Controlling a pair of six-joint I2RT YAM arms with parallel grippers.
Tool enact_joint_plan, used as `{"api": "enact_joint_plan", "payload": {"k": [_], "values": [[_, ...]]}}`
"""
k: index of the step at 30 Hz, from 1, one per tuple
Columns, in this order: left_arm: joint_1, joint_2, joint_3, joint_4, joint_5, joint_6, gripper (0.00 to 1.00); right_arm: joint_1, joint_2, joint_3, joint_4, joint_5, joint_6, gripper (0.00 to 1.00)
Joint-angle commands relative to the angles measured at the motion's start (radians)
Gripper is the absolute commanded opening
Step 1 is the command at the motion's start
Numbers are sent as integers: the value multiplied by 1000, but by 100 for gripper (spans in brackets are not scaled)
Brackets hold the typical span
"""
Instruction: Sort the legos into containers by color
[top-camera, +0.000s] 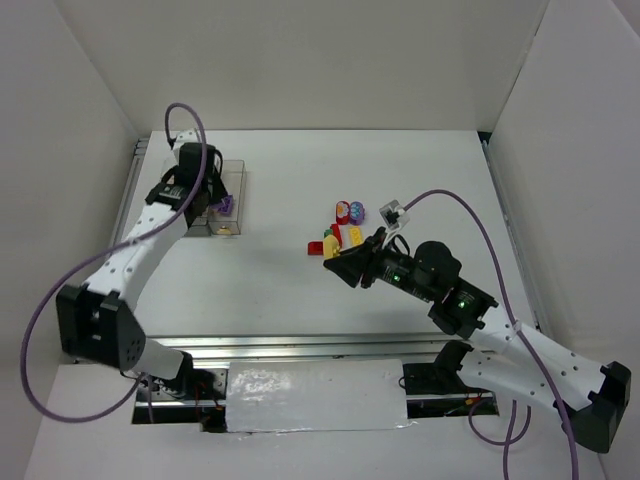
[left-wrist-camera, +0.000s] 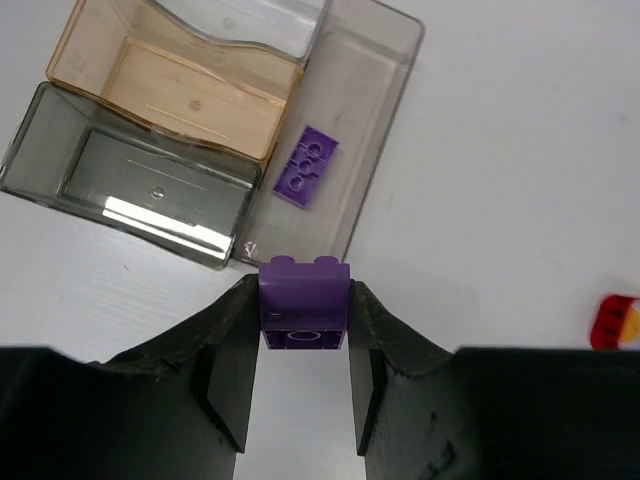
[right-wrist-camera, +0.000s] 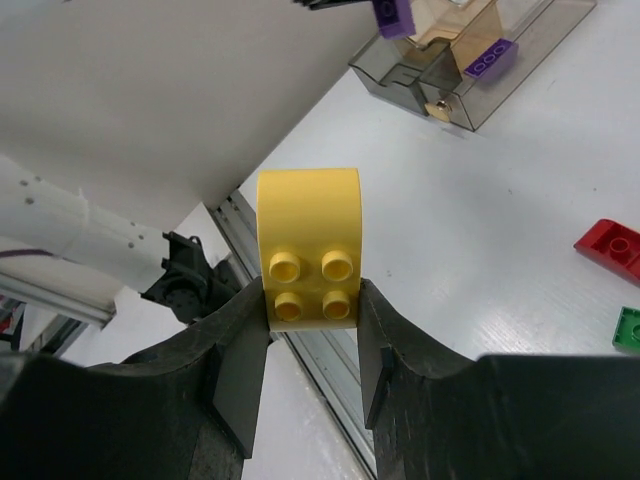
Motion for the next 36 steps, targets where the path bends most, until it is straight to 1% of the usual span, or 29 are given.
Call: {"api": "enact_joint_plan", "payload": {"k": [1, 2, 3, 4, 5, 7, 9, 10, 12, 13, 16, 17, 18, 19, 21, 22, 23, 24, 26, 28, 29, 30, 31, 32, 33, 34, 35, 36], "values": [[53, 119, 139, 124, -19, 96, 0, 13, -29, 1, -2, 3, 5, 0], [61, 200, 168, 136, 5, 122, 0, 14, -37, -8, -4, 0, 7, 0], [73, 238, 219, 187, 50, 185, 0, 16, -40, -13, -5, -3, 2, 0], [78, 272, 243, 198, 70, 213, 0, 19, -46, -17, -7, -4, 1, 0], [82, 338, 265, 206, 91, 254, 0, 20, -48, -24, -7, -9, -1, 0], [87, 419, 308, 230, 104, 280, 0, 22, -53, -30, -7, -17, -8, 0], [93, 490, 338, 238, 108, 285, 4, 23, -54, -43, 4, -24, -13, 0], [93, 515, 363, 236, 111, 288, 10, 23, -53, -47, 12, -24, -13, 0], [93, 584, 394, 213, 99, 284, 17, 22, -48, -47, 16, -32, -15, 0], [93, 604, 418, 206, 90, 279, 24, 23, -46, -45, 19, -44, -15, 0], [96, 651, 438, 190, 72, 264, 35, 25, -39, -40, 19, -58, -19, 0], [96, 655, 440, 192, 67, 259, 49, 23, -36, -40, 19, -64, -21, 0], [96, 652, 435, 199, 56, 253, 57, 23, -31, -40, 16, -66, -24, 0], [96, 645, 426, 201, 32, 238, 69, 23, -30, -37, 10, -66, -25, 0], [98, 632, 420, 210, 7, 230, 75, 23, -23, -36, 9, -69, -30, 0], [96, 628, 428, 203, -6, 230, 85, 23, -22, -34, 9, -69, -30, 0], [96, 627, 435, 190, -19, 227, 88, 25, -20, -36, 10, -69, -28, 0], [98, 615, 443, 163, -30, 213, 99, 23, -16, -37, 18, -67, -28, 0], [96, 584, 445, 138, -25, 193, 100, 23, -1, -42, 33, -66, -22, 0], [96, 488, 411, 88, 18, 129, 99, 23, 21, -40, 54, -75, -21, 0], [96, 440, 379, 95, 135, 109, 100, 22, 44, -37, 59, -87, -21, 0], [96, 317, 333, 110, 213, 69, 99, 17, 55, -28, 62, -95, -19, 0], [96, 244, 216, 133, 314, 52, 99, 11, 62, -25, 70, -109, -16, 0], [95, 95, 149, 240, 539, 40, 99, 8, 73, -21, 76, -125, -10, 0], [92, 25, -2, 306, 649, -4, 99, -7, 76, -17, 91, -168, -5, 0], [73, -49, -75, 451, 750, -23, 100, -13, 76, -17, 98, -191, 10, 0], [63, -179, -132, 522, 915, -55, 100, -24, 78, -17, 110, -214, 18, 0], [38, -235, -226, 581, 967, -66, 100, -32, 76, -16, 130, -262, 24, 0]]}}
